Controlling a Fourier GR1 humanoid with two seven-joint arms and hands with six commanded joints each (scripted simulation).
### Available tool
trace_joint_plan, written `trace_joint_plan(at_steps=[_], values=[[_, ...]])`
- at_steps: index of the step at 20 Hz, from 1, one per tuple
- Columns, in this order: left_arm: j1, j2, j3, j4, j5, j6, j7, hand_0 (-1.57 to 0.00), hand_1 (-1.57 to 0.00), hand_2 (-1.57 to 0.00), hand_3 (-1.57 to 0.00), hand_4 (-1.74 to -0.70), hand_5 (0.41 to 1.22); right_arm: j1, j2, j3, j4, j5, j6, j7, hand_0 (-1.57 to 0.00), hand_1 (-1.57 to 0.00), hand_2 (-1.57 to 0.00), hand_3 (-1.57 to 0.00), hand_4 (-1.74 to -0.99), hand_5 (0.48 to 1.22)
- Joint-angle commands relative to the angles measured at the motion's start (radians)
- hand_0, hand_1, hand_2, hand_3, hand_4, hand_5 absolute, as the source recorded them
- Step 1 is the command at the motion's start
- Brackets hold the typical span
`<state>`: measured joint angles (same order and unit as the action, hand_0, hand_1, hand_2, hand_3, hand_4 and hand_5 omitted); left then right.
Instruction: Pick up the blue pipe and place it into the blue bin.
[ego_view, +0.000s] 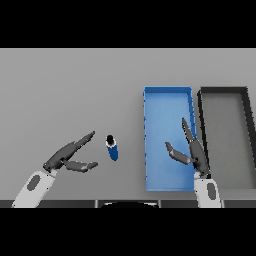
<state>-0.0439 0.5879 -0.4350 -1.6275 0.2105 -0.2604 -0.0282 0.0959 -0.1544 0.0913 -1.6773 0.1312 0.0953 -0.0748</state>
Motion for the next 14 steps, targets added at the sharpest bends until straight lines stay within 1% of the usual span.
trace_joint_plan(at_steps=[1, 2, 3, 4, 6, 7, 9, 11, 12, 14], values=[[-0.010, -0.026, -0.022, 0.002, -0.014, 0.006, 0.018, 0.00, 0.00, 0.00, 0.00, -1.21, 0.494, 0.005, 0.002, 0.002, -0.002, 0.003, -0.002, 0.004, 0.00, 0.00, 0.00, 0.00, -1.290, 0.646], [-0.014, -0.043, -0.032, 0.007, -0.029, 0.013, 0.011, 0.00, 0.00, 0.00, 0.00, -1.21, 0.488, 0.008, -0.001, -0.001, -0.002, 0.005, -0.004, 0.007, 0.00, 0.00, 0.00, 0.00, -1.296, 0.651], [-0.012, -0.055, -0.041, 0.006, -0.043, 0.021, 0.001, 0.00, 0.00, 0.00, 0.00, -1.20, 0.483, 0.011, -0.003, -0.001, -0.001, 0.002, 0.001, -0.002, 0.00, 0.00, 0.00, 0.00, -1.299, 0.654], [-0.015, -0.085, -0.054, 0.020, -0.059, 0.036, -0.005, 0.00, 0.00, 0.00, 0.00, -1.21, 0.479, 0.013, -0.005, -0.001, 0.001, 0.009, -0.003, 0.001, 0.00, 0.00, 0.00, 0.00, -1.294, 0.653], [-0.035, -0.123, -0.071, 0.051, -0.097, 0.055, -0.026, 0.00, 0.00, 0.00, 0.00, -1.22, 0.491, -0.009, -0.004, -0.010, 0.014, 0.001, -0.003, 0.021, 0.00, 0.00, 0.00, 0.00, -1.300, 0.652], [-0.051, -0.147, -0.073, 0.068, -0.104, 0.069, -0.017, 0.00, 0.00, 0.00, 0.00, -1.22, 0.495, -0.004, -0.005, -0.010, 0.007, -0.010, 0.006, 0.015, 0.00, 0.00, 0.00, 0.00, -1.305, 0.652], [-0.049, -0.183, -0.088, 0.085, -0.123, 0.086, -0.042, 0.00, 0.00, 0.00, 0.00, -1.23, 0.502, 0.019, -0.006, -0.008, -0.013, -0.010, 0.006, 0.005, 0.00, 0.00, 0.00, 0.00, -1.309, 0.651], [-0.064, -0.217, -0.098, 0.113, -0.139, 0.099, -0.046, 0.00, 0.00, 0.00, 0.00, -1.22, 0.502, 0.011, 0.000, -0.006, -0.012, -0.012, 0.005, 0.034, 0.00, 0.00, 0.00, 0.00, -1.318, 0.654], [-0.081, -0.244, -0.102, 0.148, -0.140, 0.097, -0.043, 0.00, 0.00, 0.00, 0.00, -1.22, 0.502, 0.011, -0.004, -0.011, -0.005, -0.011, 0.003, 0.032, 0.00, 0.00, 0.00, 0.00, -1.320, 0.655], [-0.123, -0.273, -0.100, 0.201, -0.160, 0.107, -0.052, 0.00, 0.00, 0.00, 0.00, -1.19, 0.496, 0.025, -0.002, -0.001, -0.014, 0.006, -0.001, 0.022, 0.00, 0.00, 0.00, 0.00, -1.320, 0.659]])
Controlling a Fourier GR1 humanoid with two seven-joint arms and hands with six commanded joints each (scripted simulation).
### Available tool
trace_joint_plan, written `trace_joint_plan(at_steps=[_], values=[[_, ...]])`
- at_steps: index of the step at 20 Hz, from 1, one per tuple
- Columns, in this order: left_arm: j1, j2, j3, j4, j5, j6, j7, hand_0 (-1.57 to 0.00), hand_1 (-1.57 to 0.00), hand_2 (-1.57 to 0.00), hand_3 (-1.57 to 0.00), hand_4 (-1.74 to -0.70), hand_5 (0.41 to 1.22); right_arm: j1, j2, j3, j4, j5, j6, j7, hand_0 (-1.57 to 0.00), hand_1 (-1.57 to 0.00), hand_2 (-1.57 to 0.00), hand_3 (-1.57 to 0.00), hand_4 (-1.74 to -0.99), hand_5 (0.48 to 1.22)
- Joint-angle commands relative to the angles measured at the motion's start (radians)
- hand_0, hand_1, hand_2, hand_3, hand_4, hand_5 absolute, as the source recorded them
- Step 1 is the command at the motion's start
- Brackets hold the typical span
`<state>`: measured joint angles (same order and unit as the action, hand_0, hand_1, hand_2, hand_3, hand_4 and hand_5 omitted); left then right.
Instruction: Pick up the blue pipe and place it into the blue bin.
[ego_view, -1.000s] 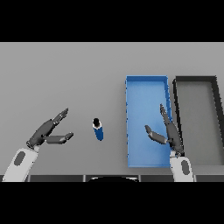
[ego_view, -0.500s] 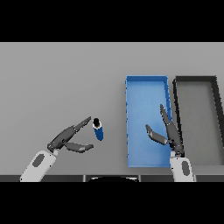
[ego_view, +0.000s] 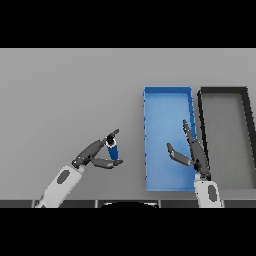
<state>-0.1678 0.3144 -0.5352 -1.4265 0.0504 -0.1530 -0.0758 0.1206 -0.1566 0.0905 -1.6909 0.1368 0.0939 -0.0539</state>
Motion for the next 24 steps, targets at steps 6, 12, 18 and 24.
trace_joint_plan(at_steps=[6, 12, 18, 24], values=[[-0.040, -0.078, -0.006, 0.064, 0.015, -0.009, -0.025, 0.00, 0.00, -0.02, -0.02, -1.22, 0.536, -0.013, -0.007, -0.015, 0.007, -0.013, 0.001, 0.009, 0.00, 0.00, 0.00, 0.00, -1.321, 0.664], [-0.020, -0.136, 0.001, 0.092, 0.063, -0.021, -0.054, -0.78, -0.89, -0.97, -0.98, -1.51, 0.969, 0.002, -0.007, -0.009, -0.004, -0.006, 0.001, 0.002, 0.00, 0.00, 0.00, 0.00, -1.313, 0.665], [-0.015, -0.134, -0.037, 0.056, 0.049, 0.026, -0.061, -1.36, -1.39, -1.41, -1.38, -1.67, 1.155, -0.009, -0.009, -0.009, 0.007, 0.005, -0.005, 0.012, 0.00, 0.00, 0.00, 0.00, -1.288, 0.664], [-0.058, -0.165, -0.049, -0.034, 0.057, 0.023, -0.099, -1.52, -1.52, -1.53, -1.45, -1.71, 1.204, -0.026, -0.010, -0.006, 0.022, 0.013, -0.004, 0.005, 0.00, 0.00, 0.00, 0.00, -1.280, 0.663]])
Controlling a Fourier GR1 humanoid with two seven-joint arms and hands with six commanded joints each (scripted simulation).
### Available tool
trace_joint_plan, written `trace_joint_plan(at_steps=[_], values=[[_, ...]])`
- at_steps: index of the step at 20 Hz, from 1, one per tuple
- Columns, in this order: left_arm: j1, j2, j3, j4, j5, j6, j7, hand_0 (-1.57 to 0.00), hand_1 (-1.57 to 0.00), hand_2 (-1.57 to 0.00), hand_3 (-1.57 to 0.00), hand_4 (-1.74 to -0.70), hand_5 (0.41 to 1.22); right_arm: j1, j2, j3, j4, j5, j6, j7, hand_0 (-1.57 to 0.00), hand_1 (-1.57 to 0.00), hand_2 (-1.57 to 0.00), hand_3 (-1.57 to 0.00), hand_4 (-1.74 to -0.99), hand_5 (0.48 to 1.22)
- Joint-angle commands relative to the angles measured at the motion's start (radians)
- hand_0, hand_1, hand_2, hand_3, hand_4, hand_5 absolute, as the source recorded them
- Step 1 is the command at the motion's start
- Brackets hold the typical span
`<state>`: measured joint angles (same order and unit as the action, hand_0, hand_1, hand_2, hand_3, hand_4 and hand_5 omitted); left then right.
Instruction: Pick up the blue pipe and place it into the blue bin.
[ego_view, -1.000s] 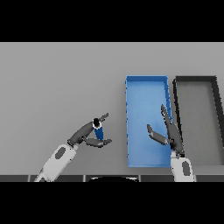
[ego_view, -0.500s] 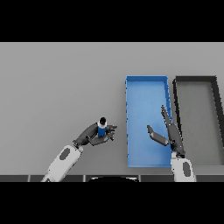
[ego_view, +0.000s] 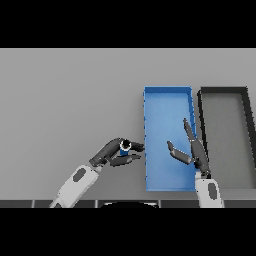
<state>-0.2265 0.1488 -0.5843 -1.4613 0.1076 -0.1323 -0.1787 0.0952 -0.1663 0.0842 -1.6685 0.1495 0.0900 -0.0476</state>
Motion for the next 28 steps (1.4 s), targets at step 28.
trace_joint_plan(at_steps=[28], values=[[-0.034, -0.050, 0.034, -0.126, -0.038, -0.080, 0.172, -1.57, -1.57, -1.57, -1.44, -1.73, 1.221, 0.363, 0.115, 0.173, -0.457, -0.142, 0.044, 0.089, 0.00, 0.00, 0.00, 0.00, -1.326, 0.507]])
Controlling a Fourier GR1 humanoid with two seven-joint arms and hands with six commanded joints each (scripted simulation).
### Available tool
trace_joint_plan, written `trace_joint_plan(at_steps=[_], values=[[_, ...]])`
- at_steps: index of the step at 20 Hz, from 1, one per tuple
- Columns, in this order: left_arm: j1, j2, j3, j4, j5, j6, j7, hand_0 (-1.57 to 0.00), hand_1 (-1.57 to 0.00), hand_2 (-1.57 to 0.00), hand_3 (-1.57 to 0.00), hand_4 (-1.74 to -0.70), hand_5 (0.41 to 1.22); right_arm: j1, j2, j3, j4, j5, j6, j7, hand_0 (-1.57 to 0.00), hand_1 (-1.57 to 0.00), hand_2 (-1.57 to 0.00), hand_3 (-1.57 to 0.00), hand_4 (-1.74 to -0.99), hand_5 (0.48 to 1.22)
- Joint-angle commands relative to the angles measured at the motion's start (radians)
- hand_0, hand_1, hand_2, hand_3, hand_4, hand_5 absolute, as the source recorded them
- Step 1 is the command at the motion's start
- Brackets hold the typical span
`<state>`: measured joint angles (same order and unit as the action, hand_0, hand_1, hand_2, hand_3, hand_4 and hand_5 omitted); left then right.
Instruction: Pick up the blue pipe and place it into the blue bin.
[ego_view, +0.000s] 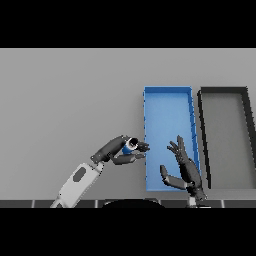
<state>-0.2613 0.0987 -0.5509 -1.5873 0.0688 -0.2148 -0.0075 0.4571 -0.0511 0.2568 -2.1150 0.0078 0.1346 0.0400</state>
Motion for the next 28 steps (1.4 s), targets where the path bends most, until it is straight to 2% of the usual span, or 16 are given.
trace_joint_plan(at_steps=[1, 4, 5, 8, 11, 13, 14, 17, 21, 22, 23, 24, 25, 26, 28], values=[[0.004, -0.002, -0.003, 0.005, -0.012, 0.002, 0.004, -1.57, -1.57, -1.57, -1.44, -1.73, 1.221, -0.030, -0.026, 0.011, -0.043, -0.007, 0.028, 0.029, 0.00, 0.00, 0.00, 0.00, -1.331, 0.507], [0.009, -0.011, -0.009, -0.005, -0.026, -0.005, 0.013, -1.57, -1.57, -1.57, -1.44, -1.73, 1.221, -0.159, -0.056, 0.046, -0.074, -0.029, 0.080, 0.133, 0.00, 0.00, 0.00, 0.00, -1.340, 0.499], [0.005, -0.014, -0.007, -0.006, -0.030, -0.008, 0.020, -1.57, -1.57, -1.57, -1.44, -1.73, 1.221, -0.225, -0.053, 0.055, -0.070, -0.030, 0.081, 0.186, 0.00, 0.00, 0.00, 0.00, -1.338, 0.495], [-0.003, -0.009, 0.009, -0.019, -0.019, -0.024, 0.037, -1.57, -1.57, -1.57, -1.44, -1.73, 1.221, -0.347, -0.061, 0.073, -0.069, -0.029, 0.099, 0.278, 0.00, 0.00, 0.00, 0.00, -1.326, 0.485], [0.015, -0.015, 0.006, -0.021, -0.032, -0.033, 0.014, -1.57, -1.57, -1.57, -1.44, -1.73, 1.221, -0.476, -0.058, 0.084, -0.024, -0.039, 0.120, 0.322, 0.00, 0.00, 0.00, 0.00, -1.307, 0.497], [0.006, -0.023, 0.015, -0.014, -0.028, -0.053, 0.001, -1.57, -1.57, -1.57, -1.49, -1.63, 1.221, -0.544, -0.052, 0.100, 0.003, -0.035, 0.133, 0.349, 0.00, 0.00, 0.00, 0.00, -1.270, 0.510], [0.008, -0.028, 0.014, -0.007, -0.032, -0.060, -0.003, -1.57, -1.57, -1.57, -1.51, -1.59, 1.221, -0.565, -0.059, 0.101, 0.011, -0.041, 0.145, 0.351, 0.00, 0.00, 0.00, 0.00, -1.256, 0.517], [0.013, -0.029, 0.030, 0.012, -0.044, -0.084, -0.011, -1.57, -1.57, -1.57, -1.54, -1.52, 1.221, -0.671, -0.024, 0.122, 0.030, -0.037, 0.131, 0.392, 0.00, 0.00, 0.00, 0.00, -1.232, 0.517], [0.021, -0.039, 0.046, 0.013, -0.051, -0.099, -0.001, -1.57, -1.57, -1.57, -1.56, -1.47, 1.221, -0.754, 0.000, 0.117, 0.081, -0.074, 0.145, 0.463, 0.00, 0.00, -0.01, 0.00, -1.210, 0.498], [0.021, -0.041, 0.053, 0.010, -0.047, -0.099, 0.012, -1.57, -1.57, -1.57, -1.56, -1.52, 1.221, -0.777, 0.010, 0.115, 0.106, -0.080, 0.150, 0.466, -0.02, -0.03, -0.05, -0.03, -1.236, 0.493], [0.016, -0.042, 0.056, 0.014, -0.053, -0.102, 0.003, -1.57, -1.57, -1.57, -1.28, -1.57, 1.221, -0.795, 0.013, 0.117, 0.123, -0.077, 0.158, 0.465, -0.11, -0.14, -0.16, -0.12, -1.291, 0.483], [0.007, -0.040, 0.050, 0.002, -0.080, -0.084, 0.039, -1.57, -1.57, -1.57, -1.19, -1.60, 1.221, -0.814, 0.019, 0.119, 0.139, -0.077, 0.165, 0.461, -0.26, -0.30, -0.31, -0.25, -1.348, 0.477], [-0.001, -0.013, 0.036, -0.006, -0.123, -0.086, 0.059, -1.57, -1.53, -1.57, -1.12, -1.63, 1.221, -0.829, 0.014, 0.111, 0.145, -0.084, 0.173, 0.458, -0.47, -0.49, -0.49, -0.52, -1.365, 0.477], [0.010, -0.017, 0.032, -0.020, -0.127, -0.079, 0.059, -1.57, -1.54, -1.57, -1.12, -1.65, 1.221, -0.843, 0.022, 0.121, 0.149, -0.079, 0.172, 0.454, -0.69, -0.70, -0.71, -0.66, -1.433, 0.486], [0.004, -0.038, 0.043, -0.005, -0.123, -0.082, 0.027, -1.57, -1.55, -1.57, -1.28, -1.68, 1.221, -0.853, 0.035, 0.117, 0.161, -0.106, 0.171, 0.425, -1.01, -1.02, -1.02, -0.88, -1.527, 0.570]])
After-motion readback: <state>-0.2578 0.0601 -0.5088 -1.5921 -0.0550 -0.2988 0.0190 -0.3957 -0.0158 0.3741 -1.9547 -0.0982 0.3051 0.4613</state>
